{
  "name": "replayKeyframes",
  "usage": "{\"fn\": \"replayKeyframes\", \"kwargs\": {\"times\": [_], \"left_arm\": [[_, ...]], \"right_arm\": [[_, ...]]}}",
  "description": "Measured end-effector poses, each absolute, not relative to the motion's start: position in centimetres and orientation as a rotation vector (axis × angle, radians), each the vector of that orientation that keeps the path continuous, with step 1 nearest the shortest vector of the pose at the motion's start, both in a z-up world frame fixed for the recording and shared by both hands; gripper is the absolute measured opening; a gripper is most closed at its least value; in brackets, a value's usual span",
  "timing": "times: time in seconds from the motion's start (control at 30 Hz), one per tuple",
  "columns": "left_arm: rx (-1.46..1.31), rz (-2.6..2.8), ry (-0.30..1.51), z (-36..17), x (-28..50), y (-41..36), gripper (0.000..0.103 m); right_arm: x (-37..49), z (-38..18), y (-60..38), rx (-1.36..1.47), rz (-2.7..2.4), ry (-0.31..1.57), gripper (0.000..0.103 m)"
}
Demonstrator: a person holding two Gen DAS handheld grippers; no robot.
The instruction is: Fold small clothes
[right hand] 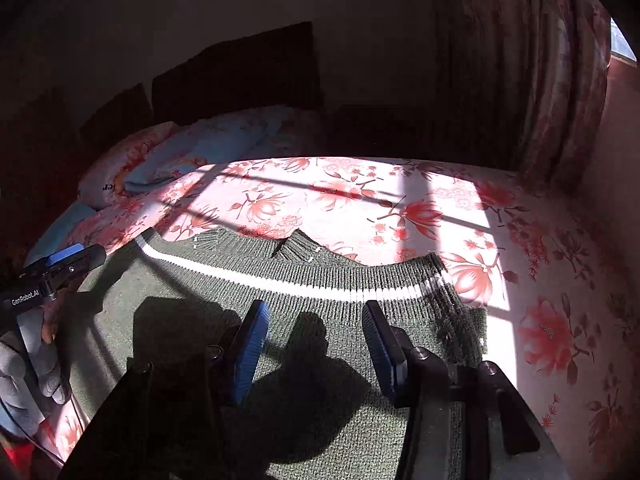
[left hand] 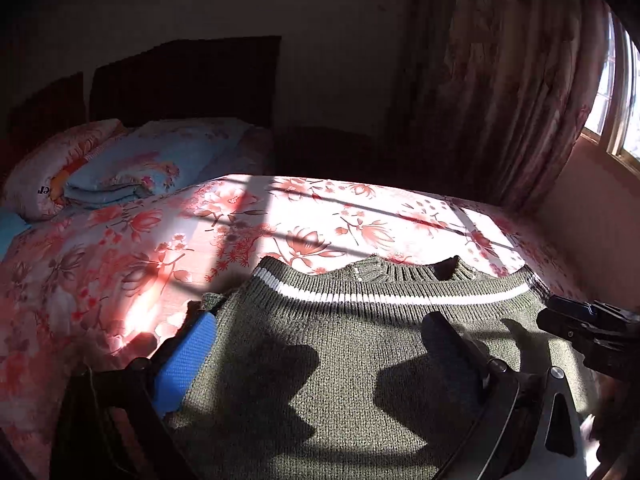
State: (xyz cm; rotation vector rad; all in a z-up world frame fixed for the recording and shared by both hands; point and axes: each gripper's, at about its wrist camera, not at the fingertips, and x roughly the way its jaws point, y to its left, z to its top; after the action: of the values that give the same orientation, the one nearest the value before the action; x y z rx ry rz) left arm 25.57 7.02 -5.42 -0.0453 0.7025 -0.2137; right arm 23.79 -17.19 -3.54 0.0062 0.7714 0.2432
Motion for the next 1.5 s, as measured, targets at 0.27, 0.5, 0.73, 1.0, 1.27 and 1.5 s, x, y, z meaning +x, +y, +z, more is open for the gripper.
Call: {"fn": "replayKeyframes", "kwargs": {"times": [0.27, 0.5, 0.73, 1.0, 1.27, 1.5], "left_arm": [[0.032, -0.191, 0.841, -10.1, 21.9, 6.9, 0.103], [0.119, -0.141, 0.84, -10.4, 18.9, 9.0, 0.103], [0.126, -0.141, 0.839, -10.4, 18.6, 9.0, 0.103], [0.135, -0.148, 0.84, -10.5, 18.7, 9.0, 0.103], [0.15, -0.151, 0.842, -10.8, 18.0, 9.2, 0.103], [0.145, -0.147, 0.847, -10.7, 18.0, 9.5, 0.103]], "right_arm": [[19.3, -7.0, -15.5, -0.165, 0.236, 0.807, 0.05], [17.2, -7.0, -19.7, -0.114, 0.179, 0.846, 0.051], [14.4, -5.9, -18.6, -0.125, 0.115, 0.773, 0.052], [14.5, -7.6, -19.0, -0.11, 0.185, 0.854, 0.051], [13.8, -7.7, -20.7, -0.092, 0.204, 0.861, 0.049], [13.7, -7.5, -20.4, -0.105, 0.188, 0.873, 0.049]]}}
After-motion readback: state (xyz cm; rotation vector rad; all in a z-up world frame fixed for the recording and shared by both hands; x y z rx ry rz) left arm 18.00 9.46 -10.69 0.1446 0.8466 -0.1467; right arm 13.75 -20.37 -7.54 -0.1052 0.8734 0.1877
